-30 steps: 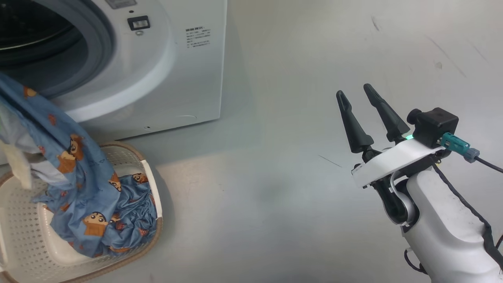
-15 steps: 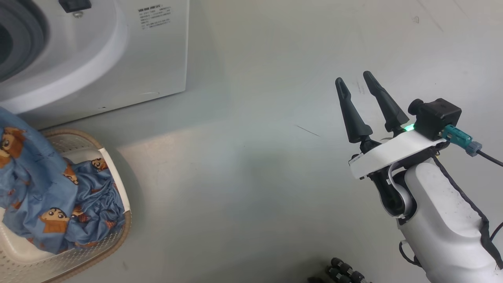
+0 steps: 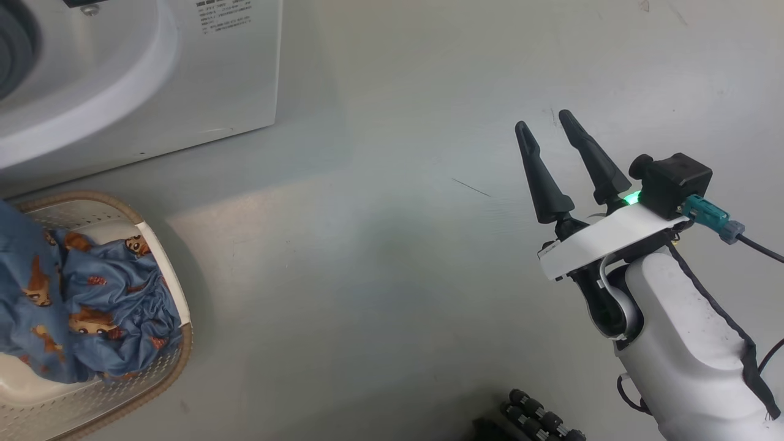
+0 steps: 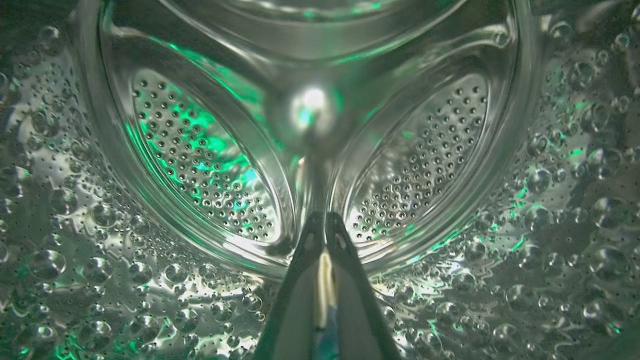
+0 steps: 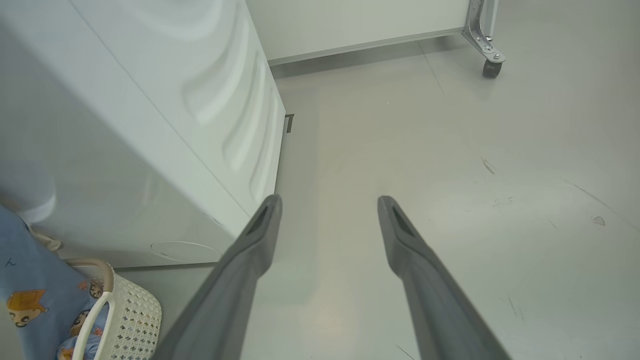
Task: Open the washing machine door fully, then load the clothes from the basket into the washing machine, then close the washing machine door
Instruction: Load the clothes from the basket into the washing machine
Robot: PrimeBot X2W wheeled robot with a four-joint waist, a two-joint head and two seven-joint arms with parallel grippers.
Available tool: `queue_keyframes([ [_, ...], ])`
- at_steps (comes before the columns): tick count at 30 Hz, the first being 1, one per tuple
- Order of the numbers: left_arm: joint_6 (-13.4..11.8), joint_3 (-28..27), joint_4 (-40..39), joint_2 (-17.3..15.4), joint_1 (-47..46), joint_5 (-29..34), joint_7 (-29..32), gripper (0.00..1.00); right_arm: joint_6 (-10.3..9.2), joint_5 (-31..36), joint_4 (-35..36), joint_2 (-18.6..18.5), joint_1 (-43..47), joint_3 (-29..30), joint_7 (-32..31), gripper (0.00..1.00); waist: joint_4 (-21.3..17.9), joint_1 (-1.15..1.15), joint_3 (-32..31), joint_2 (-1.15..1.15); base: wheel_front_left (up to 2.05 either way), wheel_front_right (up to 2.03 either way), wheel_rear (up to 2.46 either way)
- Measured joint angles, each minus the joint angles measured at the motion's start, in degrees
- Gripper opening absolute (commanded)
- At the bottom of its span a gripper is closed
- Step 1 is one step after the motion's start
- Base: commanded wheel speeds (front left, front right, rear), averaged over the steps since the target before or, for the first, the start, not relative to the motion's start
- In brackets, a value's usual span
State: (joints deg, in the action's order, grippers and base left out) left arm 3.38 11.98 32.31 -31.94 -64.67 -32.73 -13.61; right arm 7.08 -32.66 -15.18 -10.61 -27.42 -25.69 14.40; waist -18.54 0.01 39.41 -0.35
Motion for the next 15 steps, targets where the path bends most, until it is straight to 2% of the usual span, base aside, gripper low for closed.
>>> queue_keyframes([
  [1, 0.0, 0.5, 0.7, 0.3, 0.0, 0.0, 0.0, 0.0, 0.0, 0.1, 0.0, 0.1, -0.1, 0.0, 0.0, 1.0, 0.1, 0.0, 0.0, 0.0, 0.0, 0.0, 0.0],
  [2, 0.1, 1.0, 1.4, 0.7, 0.0, 0.1, 0.1, 0.09, 0.0, 0.3, -0.1, 0.2, -0.1, -0.1, 0.0, 1.0, 0.2, 0.0, 0.0, 0.0, 0.0, 0.0, 0.0],
  [3, 0.1, 1.2, 2.2, 1.3, 0.1, 0.0, 0.4, 0.3, 0.0, 0.4, -0.1, 0.3, -0.3, -0.1, 0.0, 1.0, 0.3, 0.0, 0.0, 0.0, 0.0, 0.0, 0.0],
  [4, 0.1, 1.5, 3.5, 1.9, 0.1, -0.1, 0.8, 0.3, 0.0, 0.4, -0.2, 0.4, -0.4, -0.2, 0.0, 1.0, 0.3, 0.0, 0.0, 0.0, 0.0, 0.0, 0.0],
  [5, 0.3, 2.0, 4.4, 2.3, 0.3, -0.1, 1.1, 0.84, 0.0, 0.4, -0.2, 0.4, -0.6, -0.2, 0.0, 1.0, 0.4, 0.0, 0.0, 0.0, 0.0, 0.0, 0.0],
  [6, 0.7, 2.5, 5.7, 2.7, 0.4, -0.2, 1.5, 1.0, 0.0, 0.4, -0.4, 0.5, -0.8, -0.2, 0.0, 1.0, 0.5, 0.0, -0.1, 0.0, 0.0, 0.0, 0.0],
  [11, 1.5, 4.2, 9.5, 4.5, 1.3, -0.6, 2.5, 1.0, 0.0, 0.9, -1.2, 0.5, -1.0, 0.0, 0.0, 1.0, 1.3, 0.0, -0.8, 0.0, 0.0, 0.0, 0.0],
  [15, 1.9, 4.5, 10.9, 4.6, 1.3, -0.5, 2.4, 1.0, 0.0, 0.9, -1.6, 0.5, -1.0, -0.1, 0.0, 1.0, 1.8, 0.0, -1.6, 0.0, 0.0, 0.0, 0.0],
])
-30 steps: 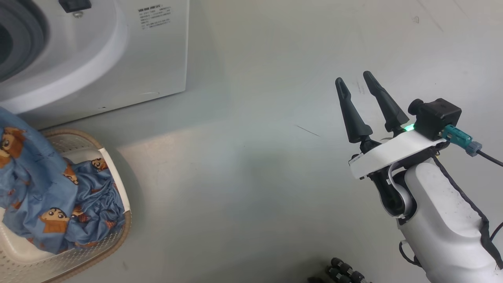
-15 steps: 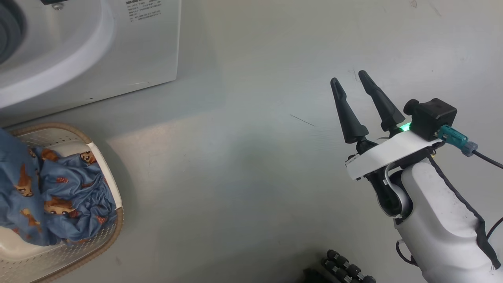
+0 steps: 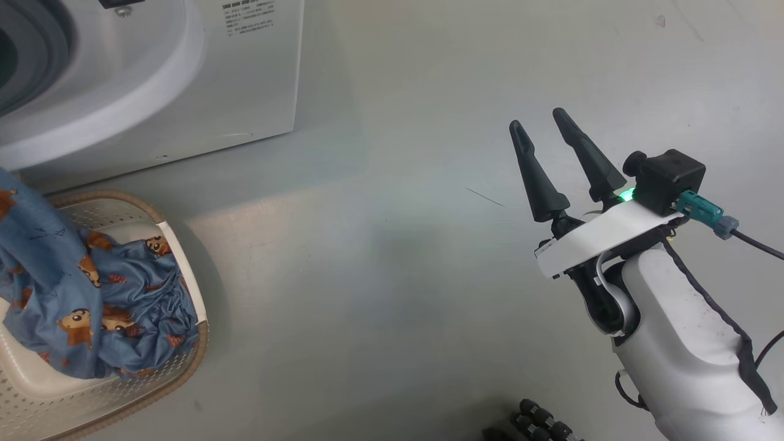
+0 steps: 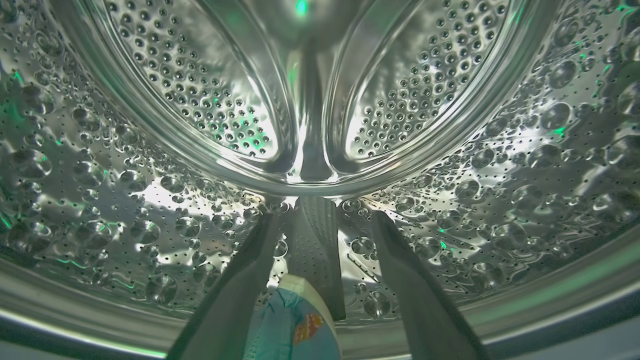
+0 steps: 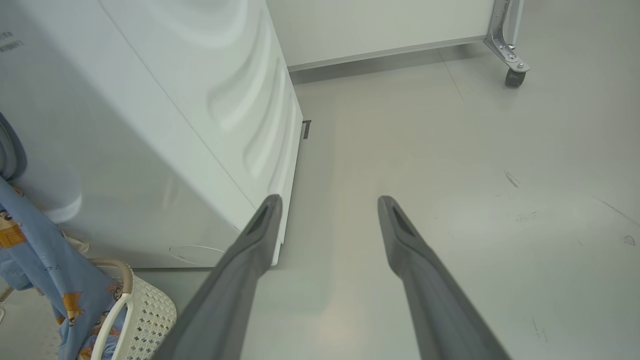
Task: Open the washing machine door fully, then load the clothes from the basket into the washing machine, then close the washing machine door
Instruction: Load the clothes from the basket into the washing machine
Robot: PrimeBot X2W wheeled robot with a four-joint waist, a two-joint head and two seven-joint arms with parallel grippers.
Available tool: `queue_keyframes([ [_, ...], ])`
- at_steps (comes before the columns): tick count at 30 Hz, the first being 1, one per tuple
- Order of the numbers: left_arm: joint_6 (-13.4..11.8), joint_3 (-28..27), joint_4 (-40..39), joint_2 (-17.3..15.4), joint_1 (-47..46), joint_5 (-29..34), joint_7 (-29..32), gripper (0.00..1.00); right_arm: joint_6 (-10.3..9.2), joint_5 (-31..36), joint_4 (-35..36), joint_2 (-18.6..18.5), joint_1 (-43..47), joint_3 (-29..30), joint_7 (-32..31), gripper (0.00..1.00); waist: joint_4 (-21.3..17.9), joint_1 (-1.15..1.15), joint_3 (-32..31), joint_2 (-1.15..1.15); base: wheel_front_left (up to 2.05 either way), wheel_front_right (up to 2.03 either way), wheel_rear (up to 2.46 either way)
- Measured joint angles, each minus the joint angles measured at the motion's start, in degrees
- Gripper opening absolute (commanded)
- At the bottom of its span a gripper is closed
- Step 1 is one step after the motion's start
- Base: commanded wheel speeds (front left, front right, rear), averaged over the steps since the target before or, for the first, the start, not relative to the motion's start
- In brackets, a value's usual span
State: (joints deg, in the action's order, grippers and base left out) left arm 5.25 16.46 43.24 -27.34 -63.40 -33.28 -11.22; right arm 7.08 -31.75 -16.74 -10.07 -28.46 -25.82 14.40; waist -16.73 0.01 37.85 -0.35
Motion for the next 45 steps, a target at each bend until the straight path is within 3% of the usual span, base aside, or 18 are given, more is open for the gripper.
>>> queue_keyframes([
  [25, 1.2, 2.2, -2.1, 2.5, 8.2, 0.5, -3.0, 1.0, 0.0, 0.5, 0.7, -0.8, -0.2, 3.9, 0.0, 1.0, 4.2, 0.0, -4.4, 0.0, 0.0, 0.0, 0.0],
  [45, 1.1, -7.2, -21.3, 4.1, 26.1, 0.9, -3.4, 1.0, 0.0, 1.0, 1.9, -1.0, 0.0, 4.6, 0.0, 1.0, 6.7, 0.0, -6.2, 0.0, 0.0, 0.0, 0.0],
])
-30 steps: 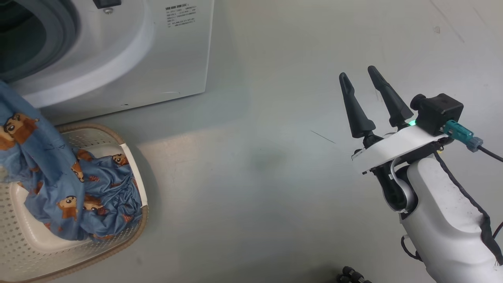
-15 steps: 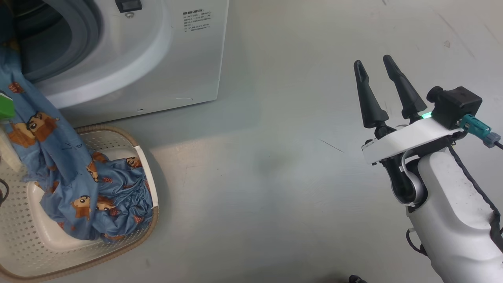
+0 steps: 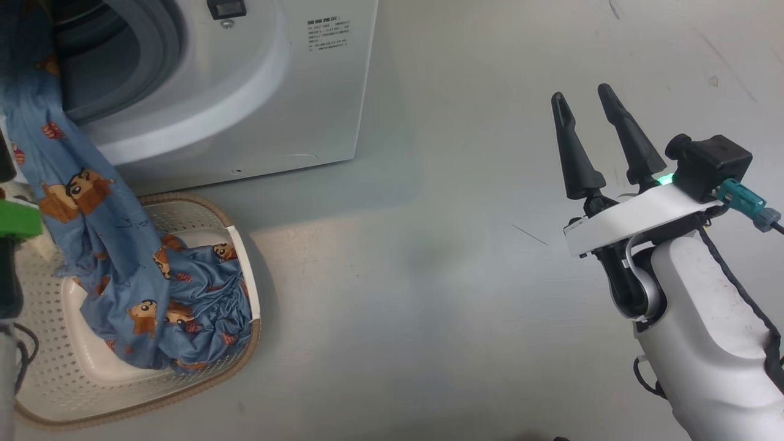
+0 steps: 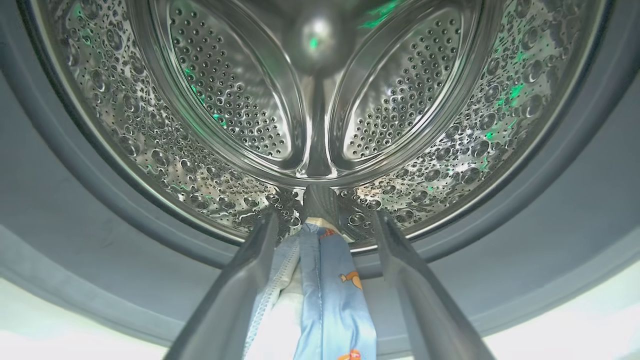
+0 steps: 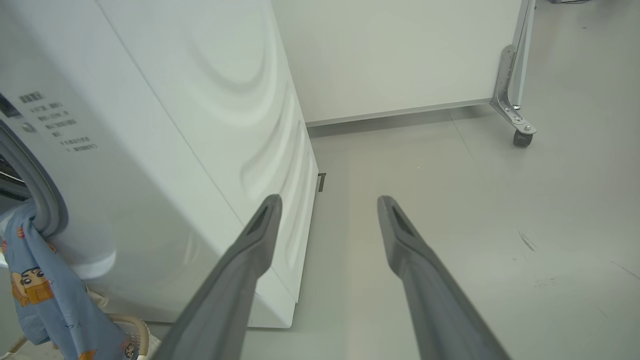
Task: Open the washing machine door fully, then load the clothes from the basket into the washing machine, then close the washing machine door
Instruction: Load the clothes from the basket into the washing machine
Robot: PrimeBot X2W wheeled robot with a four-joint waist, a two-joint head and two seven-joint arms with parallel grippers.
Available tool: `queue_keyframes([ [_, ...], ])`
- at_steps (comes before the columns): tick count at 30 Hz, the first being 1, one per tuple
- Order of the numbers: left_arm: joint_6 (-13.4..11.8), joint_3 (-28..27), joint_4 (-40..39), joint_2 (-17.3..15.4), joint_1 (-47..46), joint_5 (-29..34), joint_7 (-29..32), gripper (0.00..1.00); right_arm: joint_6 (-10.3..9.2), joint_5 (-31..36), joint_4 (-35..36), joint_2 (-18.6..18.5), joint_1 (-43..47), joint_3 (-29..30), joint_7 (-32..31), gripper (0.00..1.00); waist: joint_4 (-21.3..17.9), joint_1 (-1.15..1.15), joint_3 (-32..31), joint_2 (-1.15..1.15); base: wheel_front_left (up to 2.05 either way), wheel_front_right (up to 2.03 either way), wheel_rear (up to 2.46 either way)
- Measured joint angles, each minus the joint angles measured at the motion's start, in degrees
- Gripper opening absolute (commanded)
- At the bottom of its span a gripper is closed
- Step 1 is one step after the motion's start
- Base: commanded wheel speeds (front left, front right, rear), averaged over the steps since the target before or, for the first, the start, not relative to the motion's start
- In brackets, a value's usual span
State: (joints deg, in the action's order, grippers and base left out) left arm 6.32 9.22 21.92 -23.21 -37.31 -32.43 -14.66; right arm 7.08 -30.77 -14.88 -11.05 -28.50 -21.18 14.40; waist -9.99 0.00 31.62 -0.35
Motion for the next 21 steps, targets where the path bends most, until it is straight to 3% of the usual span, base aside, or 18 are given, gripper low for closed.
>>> queue_keyframes([
  [21, -2.0, -5.8, -12.5, 7.6, 21.6, 2.6, 0.0, 1.0, 0.0, 0.1, 1.0, -0.4, 0.7, 0.7, 0.0, 1.0, 0.7, 0.0, -1.0, 0.0, 0.0, 0.0, 0.0],
])
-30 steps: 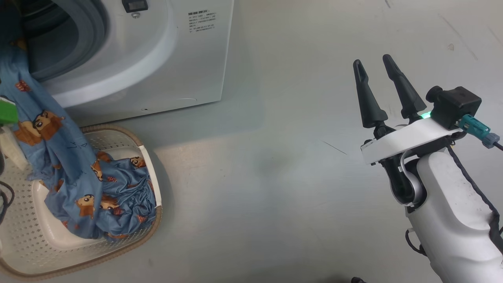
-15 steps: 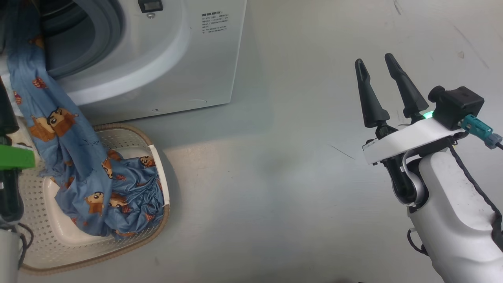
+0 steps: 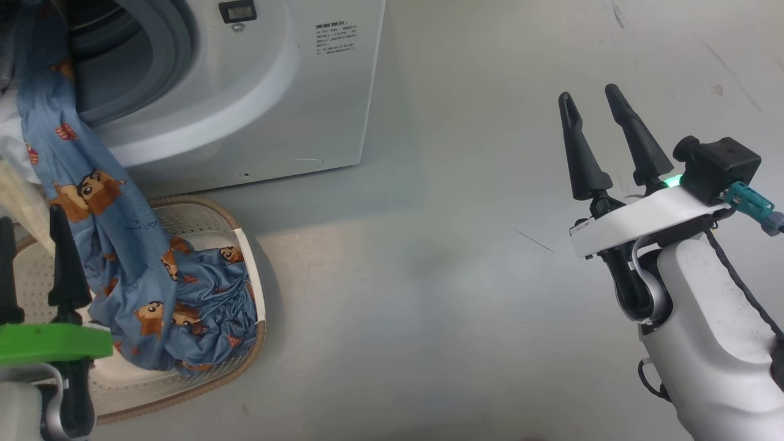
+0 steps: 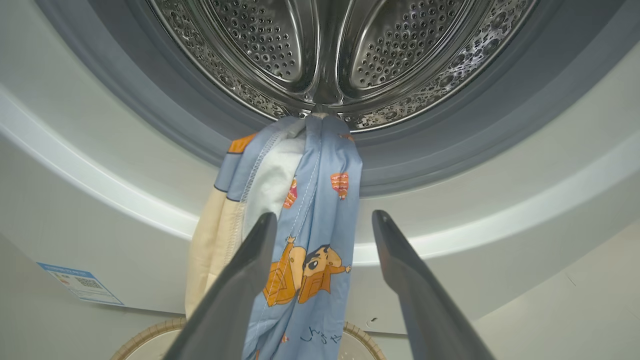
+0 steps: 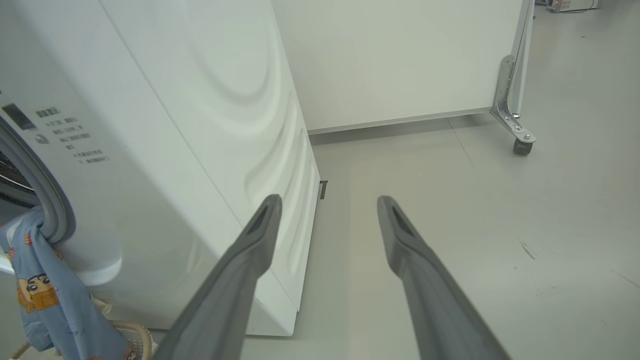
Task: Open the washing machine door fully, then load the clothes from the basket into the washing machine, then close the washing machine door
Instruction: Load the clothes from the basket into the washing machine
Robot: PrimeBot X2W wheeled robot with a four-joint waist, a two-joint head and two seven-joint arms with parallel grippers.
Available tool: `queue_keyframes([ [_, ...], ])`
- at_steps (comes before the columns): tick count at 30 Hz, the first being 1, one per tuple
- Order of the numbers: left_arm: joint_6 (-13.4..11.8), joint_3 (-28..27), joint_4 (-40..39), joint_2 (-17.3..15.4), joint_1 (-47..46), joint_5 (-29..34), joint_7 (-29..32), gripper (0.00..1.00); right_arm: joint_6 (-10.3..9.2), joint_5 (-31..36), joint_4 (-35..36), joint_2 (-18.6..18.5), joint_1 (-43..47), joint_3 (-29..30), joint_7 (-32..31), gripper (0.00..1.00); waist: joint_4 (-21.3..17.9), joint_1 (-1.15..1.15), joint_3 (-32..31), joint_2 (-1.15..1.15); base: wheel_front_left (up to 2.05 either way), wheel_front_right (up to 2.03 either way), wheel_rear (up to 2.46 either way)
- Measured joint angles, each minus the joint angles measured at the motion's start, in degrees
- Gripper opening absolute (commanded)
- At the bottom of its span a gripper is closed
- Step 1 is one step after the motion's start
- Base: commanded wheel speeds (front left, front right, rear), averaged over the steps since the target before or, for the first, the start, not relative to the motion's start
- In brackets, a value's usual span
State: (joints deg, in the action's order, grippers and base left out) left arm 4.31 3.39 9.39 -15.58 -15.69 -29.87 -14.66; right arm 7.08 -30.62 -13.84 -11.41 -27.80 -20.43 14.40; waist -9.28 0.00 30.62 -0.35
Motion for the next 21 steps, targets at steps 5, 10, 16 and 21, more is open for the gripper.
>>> queue_keyframes([
  [5, 0.1, -0.4, -1.2, 0.9, 3.2, 0.4, 0.0, 1.0, 0.0, 0.0, 0.2, -0.4, 0.7, 0.2, 0.0, 1.0, 0.0, 0.0, 0.2, 0.0, 0.0, 0.0, 0.0],
  [10, 0.2, -1.0, -2.5, 1.4, 4.5, 1.1, 0.0, 1.0, 0.0, 0.0, 0.3, -0.4, 0.7, 0.2, 0.0, 1.0, 0.1, 0.0, 0.5, 0.0, 0.0, 0.0, 0.0],
  [16, 0.4, -1.6, -3.8, 1.7, 5.5, 1.8, 0.0, 1.0, 0.0, 0.0, 0.3, -0.4, 0.7, 0.1, 0.0, 1.0, 0.1, 0.0, 0.8, 0.0, 0.0, 0.0, 0.0],
  [21, 0.6, -1.7, -4.0, 2.2, 6.1, 2.2, 0.0, 1.0, 0.0, 0.0, 0.4, -0.4, 0.7, 0.1, 0.0, 1.0, -0.1, 0.0, 1.0, 0.0, 0.0, 0.0, 0.0],
])
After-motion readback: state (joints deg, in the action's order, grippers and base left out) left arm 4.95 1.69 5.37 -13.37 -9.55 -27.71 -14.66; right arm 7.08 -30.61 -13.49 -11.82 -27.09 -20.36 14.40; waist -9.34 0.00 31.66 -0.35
